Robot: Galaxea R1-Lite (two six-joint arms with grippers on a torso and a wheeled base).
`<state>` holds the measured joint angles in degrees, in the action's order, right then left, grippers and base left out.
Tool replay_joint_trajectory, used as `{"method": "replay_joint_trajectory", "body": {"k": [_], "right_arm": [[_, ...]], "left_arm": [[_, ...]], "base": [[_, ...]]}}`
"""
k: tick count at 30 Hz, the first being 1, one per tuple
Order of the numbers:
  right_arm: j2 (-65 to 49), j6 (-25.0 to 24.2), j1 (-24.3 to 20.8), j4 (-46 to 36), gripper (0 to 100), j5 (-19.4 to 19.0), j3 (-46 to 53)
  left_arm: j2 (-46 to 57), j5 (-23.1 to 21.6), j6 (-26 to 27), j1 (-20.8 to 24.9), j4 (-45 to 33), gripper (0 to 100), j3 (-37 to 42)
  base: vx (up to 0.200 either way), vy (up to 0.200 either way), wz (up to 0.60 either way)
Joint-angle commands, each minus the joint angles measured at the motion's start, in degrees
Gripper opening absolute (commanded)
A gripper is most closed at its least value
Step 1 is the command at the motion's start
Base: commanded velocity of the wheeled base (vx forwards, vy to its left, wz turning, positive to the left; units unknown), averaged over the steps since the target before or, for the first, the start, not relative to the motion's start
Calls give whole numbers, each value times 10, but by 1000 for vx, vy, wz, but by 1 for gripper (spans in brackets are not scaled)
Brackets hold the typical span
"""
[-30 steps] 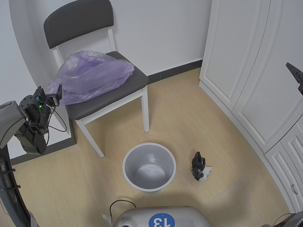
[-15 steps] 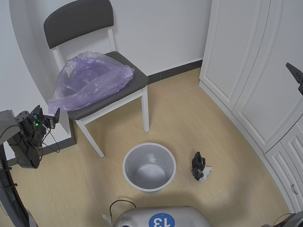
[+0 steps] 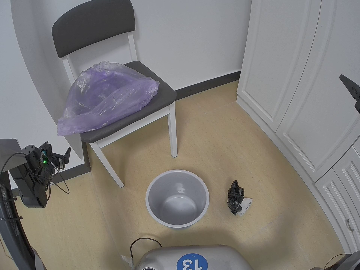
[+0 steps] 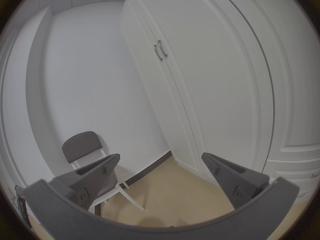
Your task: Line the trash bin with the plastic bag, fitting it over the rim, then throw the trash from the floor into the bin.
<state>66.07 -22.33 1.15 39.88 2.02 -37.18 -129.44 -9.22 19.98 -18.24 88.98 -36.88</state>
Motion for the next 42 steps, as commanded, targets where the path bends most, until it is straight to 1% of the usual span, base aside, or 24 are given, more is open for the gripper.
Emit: {"method": "replay_joint_trajectory", "body": {"k": [1, 2, 4, 5, 7, 11, 12, 13, 15, 17, 25, 28, 32, 42], "right_arm": [[1, 0, 1, 0, 100, 0, -1], [2, 0, 0, 0, 100, 0, -1], [2, 0, 0, 0, 100, 0, -1], [2, 0, 1, 0, 100, 0, -1], [3, 0, 0, 0, 100, 0, -1], [3, 0, 1, 0, 100, 0, -1], [3, 0, 0, 0, 100, 0, -1], [3, 0, 0, 0, 100, 0, -1], [2, -5, 1, 0, 100, 0, -1], [2, -9, 1, 0, 100, 0, -1], [4, -10, 1, 0, 100, -3, -2], [3, -10, 1, 0, 100, -4, -1], [4, -9, 1, 0, 100, -4, -1], [5, -9, 1, 0, 100, -4, 3]], "left_arm": [[26, -12, -5, -10, 1, 100, 10], [35, -23, -6, -15, 1, 100, 8], [38, -24, -16, -17, 0, 100, -1], [43, -21, -35, -16, -4, 100, -14], [45, -18, -54, -14, -9, 100, -34], [40, -10, -60, -11, -26, 100, -60], [38, 2, -67, -6, -32, 100, -72], [38, 2, -67, -6, -32, 100, -72], [45, 11, -97, 5, -30, 100, -77], [61, 11, -113, 7, -31, 100, -78], [116, 11, -145, 2, -50, 100, -86], [124, 11, -147, -1, -64, 100, -70], [103, 9, -139, 4, -59, 100, -13], [-16, 12, -131, 7, -5, 100, 3]], "base": [[0, 0, 0], [0, 0, 0], [0, 0, 0], [0, 0, 0], [0, 0, 0], [0, 0, 0], [0, 0, 0], [0, 0, 0], [0, 0, 0], [0, 0, 0], [0, 0, 0], [0, 0, 0], [0, 0, 0], [0, 0, 0]]}}
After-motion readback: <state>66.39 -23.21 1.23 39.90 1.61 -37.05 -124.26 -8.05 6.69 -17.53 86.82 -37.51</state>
